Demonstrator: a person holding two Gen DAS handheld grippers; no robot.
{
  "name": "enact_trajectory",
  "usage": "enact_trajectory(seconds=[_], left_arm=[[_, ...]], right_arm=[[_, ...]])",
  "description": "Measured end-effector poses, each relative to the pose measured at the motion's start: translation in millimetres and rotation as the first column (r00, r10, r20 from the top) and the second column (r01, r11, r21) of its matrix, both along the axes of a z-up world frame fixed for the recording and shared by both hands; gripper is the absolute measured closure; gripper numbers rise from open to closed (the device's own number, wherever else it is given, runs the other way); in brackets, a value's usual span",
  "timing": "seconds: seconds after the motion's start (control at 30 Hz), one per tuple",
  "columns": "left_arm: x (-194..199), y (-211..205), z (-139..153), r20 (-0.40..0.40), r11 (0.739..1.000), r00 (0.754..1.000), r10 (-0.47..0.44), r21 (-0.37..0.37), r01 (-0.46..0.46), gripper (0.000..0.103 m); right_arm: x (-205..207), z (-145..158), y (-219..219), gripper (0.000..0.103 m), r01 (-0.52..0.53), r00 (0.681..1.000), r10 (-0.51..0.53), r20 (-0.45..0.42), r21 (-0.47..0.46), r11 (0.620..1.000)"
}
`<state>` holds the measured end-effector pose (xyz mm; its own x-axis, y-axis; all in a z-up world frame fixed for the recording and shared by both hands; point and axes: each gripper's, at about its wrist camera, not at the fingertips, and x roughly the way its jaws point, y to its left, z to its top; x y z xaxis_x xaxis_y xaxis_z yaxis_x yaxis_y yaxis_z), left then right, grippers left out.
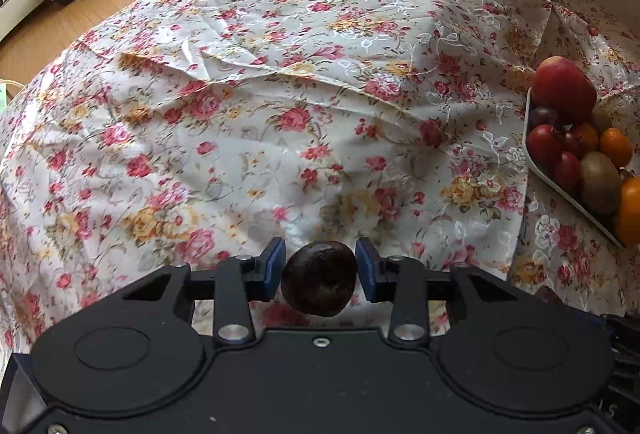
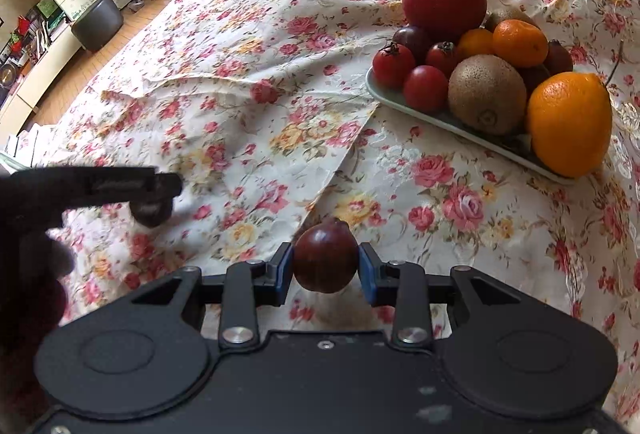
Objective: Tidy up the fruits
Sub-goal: 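Carry both plums over the white box and open both tools to release them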
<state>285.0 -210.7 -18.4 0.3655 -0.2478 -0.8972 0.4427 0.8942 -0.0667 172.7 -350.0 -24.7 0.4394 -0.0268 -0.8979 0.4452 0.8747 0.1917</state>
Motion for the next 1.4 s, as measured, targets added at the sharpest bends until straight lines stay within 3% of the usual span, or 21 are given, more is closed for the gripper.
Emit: enact_trajectory(seconds=[0.13, 0.37, 0.57, 0.8, 1.07, 1.4], left_arm=[[-18, 46, 19, -0.001, 0.999, 0.999, 0.035, -0.002, -0.035, 0.056], [-50, 151, 44, -0.005, 0.984, 0.984, 0.175, 0.015, -0.175, 0.056], [-82, 240, 54, 0.034, 0.949, 0.951, 0.309, 0.052, -0.310, 0.056], [-112, 312, 42, -0.016, 0.911, 0.911, 0.411, 0.048, -0.410, 0.056], [-107, 333, 23, -0.037, 0.887, 0.887, 0.461, 0.038, -0.459, 0.056], [-83, 315, 3, -0.046, 0.884, 0.884, 0.466, 0.066, -0.463, 0.056]], right_arm=[[-9, 10, 16, 0.067, -0.022, 1.000, 0.022, -0.010, -0.003, 1.000], [-33, 24, 67, 0.067, -0.114, 0.993, 0.115, -0.032, 0.030, 0.993], [-54, 35, 133, 0.067, -0.233, 0.971, 0.234, -0.037, 0.035, 0.972], [-64, 39, 214, 0.067, -0.373, 0.926, 0.377, -0.034, 0.080, 0.924], [-58, 33, 282, 0.067, -0.478, 0.873, 0.484, -0.056, 0.089, 0.874], [-29, 7, 309, 0.067, -0.475, 0.869, 0.480, -0.120, 0.072, 0.877]])
